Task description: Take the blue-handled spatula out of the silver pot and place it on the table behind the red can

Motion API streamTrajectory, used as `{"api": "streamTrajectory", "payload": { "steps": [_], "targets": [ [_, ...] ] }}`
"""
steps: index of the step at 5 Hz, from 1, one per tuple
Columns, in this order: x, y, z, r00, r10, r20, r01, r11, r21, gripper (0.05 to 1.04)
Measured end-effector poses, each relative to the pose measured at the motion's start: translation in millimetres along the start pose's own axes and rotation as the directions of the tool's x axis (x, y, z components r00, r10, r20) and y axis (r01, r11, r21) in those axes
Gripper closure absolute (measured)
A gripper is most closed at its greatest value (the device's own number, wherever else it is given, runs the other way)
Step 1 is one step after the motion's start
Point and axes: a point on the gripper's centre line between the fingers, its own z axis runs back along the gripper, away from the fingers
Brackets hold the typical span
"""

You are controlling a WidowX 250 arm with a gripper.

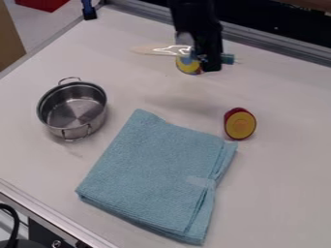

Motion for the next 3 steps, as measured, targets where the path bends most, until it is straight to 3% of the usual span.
{"api": "streamTrajectory", "payload": {
  "steps": [1,3],
  "targets": [
    [-26,-10,-17,1.000,0.025,0.016,-0.025,1.000,-0.013,0.847],
    [-55,-10,-64,0.996,0.021,0.084,-0.018,0.999,-0.038,0.847]
  ]
}}
